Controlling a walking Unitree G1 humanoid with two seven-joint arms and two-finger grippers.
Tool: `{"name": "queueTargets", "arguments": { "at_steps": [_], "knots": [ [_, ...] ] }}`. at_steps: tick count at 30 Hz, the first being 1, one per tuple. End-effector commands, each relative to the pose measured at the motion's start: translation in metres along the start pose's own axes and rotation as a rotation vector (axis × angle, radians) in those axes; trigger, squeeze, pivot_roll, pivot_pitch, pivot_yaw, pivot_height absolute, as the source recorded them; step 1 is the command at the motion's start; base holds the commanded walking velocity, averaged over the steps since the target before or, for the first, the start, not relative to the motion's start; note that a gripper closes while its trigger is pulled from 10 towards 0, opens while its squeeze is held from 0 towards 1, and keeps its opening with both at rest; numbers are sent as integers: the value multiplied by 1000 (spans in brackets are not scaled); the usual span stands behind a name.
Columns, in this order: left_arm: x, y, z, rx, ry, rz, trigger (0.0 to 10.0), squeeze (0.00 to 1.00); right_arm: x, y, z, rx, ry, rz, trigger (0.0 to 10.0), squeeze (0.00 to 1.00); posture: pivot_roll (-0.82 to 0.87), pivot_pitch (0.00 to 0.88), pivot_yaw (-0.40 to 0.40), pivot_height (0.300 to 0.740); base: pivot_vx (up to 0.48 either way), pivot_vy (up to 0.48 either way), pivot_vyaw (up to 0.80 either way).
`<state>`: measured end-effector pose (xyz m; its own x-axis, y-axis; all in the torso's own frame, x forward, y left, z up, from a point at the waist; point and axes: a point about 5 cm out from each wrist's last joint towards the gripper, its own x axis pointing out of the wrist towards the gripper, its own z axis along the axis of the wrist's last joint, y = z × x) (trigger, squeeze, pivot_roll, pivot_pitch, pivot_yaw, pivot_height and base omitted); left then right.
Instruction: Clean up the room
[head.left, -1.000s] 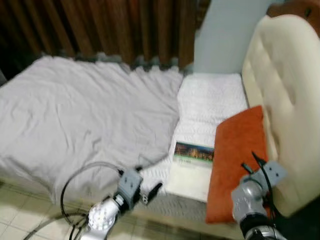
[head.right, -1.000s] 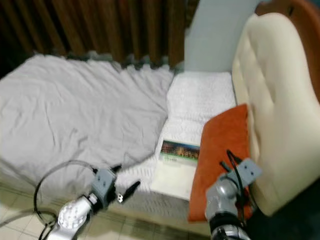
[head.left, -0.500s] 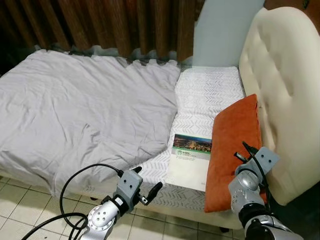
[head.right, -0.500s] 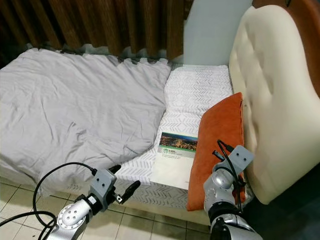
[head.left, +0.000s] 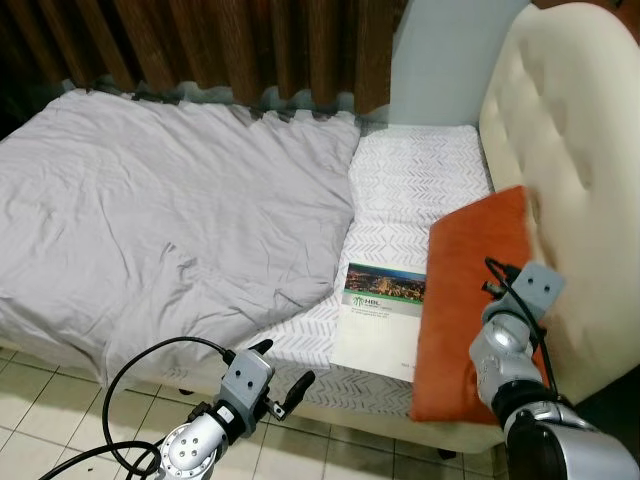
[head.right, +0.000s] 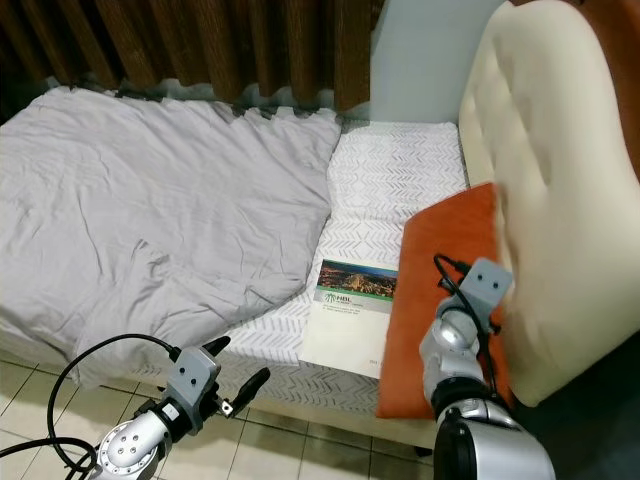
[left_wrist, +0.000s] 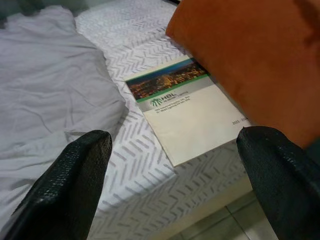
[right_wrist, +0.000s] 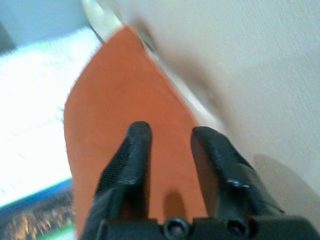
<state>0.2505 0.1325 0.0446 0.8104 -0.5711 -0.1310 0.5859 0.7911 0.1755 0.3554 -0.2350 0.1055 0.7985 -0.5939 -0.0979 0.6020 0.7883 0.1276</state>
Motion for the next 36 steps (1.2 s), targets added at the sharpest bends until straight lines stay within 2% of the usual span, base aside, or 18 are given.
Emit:
{"name": "queueTargets", "arguments": {
  "at_steps": [1, 4, 6, 9, 10, 11, 14, 16, 20, 23, 24, 25, 26, 28, 33, 34, 35, 36],
  "knots": [
    [-5, 0, 1, 9, -1, 3, 10000, 0, 1, 0, 2, -45, -14, 7, 10000, 1000, 65, 194, 12, 740, 0, 0, 0],
    [-8, -1, 2, 11, 1, 1, 10000, 0, 4, -1, 8, -87, -48, 8, 10000, 1000, 70, 195, 13, 740, 0, 0, 0],
    [-10, 0, 2, 12, 4, 5, 10000, 0, 6, -1, 14, -168, -102, 20, 10000, 1000, 69, 194, 13, 740, 0, 0, 0],
    [-10, 0, 2, 12, 5, 6, 10000, 0, 6, 0, 16, -188, -115, 24, 10000, 1000, 69, 194, 13, 740, 0, 0, 0],
    [-7, 0, 4, 19, 1, 14, 10000, 0, 7, 4, 28, -252, -222, 64, 10000, 1000, 53, 170, -1, 740, 0, 0, 0],
    [-6, 0, 4, 22, 0, 18, 10000, 0, 6, 6, 33, -270, -262, 83, 10000, 1000, 53, 170, -1, 740, 0, 0, 0],
    [-4, 3, 8, 45, -6, 73, 10000, 0, -3, 5, 34, -243, -351, 160, 10000, 1000, 25, 128, -19, 740, 0, 0, 0],
    [-5, 6, 10, 43, -7, 107, 10000, 0, -8, 0, 29, -225, -353, 170, 10000, 1000, 18, 116, -22, 740, 0, 0, 0],
    [-3, 18, 17, 4, -35, 175, 10000, 0, -32, -30, -3, -190, -261, 184, 10000, 1000, -11, 55, -34, 740, 0, 0, 0],
    [2, 21, 17, 8, -34, 184, 10000, 0, -40, -37, -17, -186, -218, 198, 10000, 1000, -23, 27, -34, 740, 0, 0, 0],
    [5, 25, 13, 21, -12, 199, 10000, 0, -65, -51, -39, -177, -165, 234, 10000, 1000, -40, 0, -25, 740, 0, 0, 0],
    [5, 25, 13, 21, -12, 199, 10000, 0, -65, -51, -39, -177, -165, 234, 10000, 1000, -40, 0, -25, 740, 0, 0, 0],
    [2, 25, 9, 20, 4, 209, 10000, 0, -82, -62, -49, -172, -137, 264, 10000, 1000, -43, 0, -24, 740, 0, 0, 0],
    [2, 26, 8, 16, 8, 212, 10000, 0, -84, -64, -51, -175, -128, 271, 10000, 1000, -46, 0, -20, 740, 0, 0, 0],
    [-4, 29, -1, -57, 64, 297, 10000, 0, -96, -84, -62, -157, -44, 318, 10000, 1000, -56, 0, 11, 740, 0, 0, 0],
    [1, 29, 0, -59, 68, 299, 10000, 0, -95, -82, -65, -161, -32, 327, 10000, 710, -64, 0, 17, 740, 0, 0, 0],
    [6, 29, 1, -62, 66, 299, 10000, 0, -92, -79, -66, -163, -28, 332, 10000, 0, -65, 0, 19, 740, 0, 0, 0],
    [10, 30, 2, -62, 63, 297, 10000, 0, -91, -77, -66, -163, -23, 337, 10000, 0, -67, 0, 19, 740, 0, 0, 0]
  ]
}}
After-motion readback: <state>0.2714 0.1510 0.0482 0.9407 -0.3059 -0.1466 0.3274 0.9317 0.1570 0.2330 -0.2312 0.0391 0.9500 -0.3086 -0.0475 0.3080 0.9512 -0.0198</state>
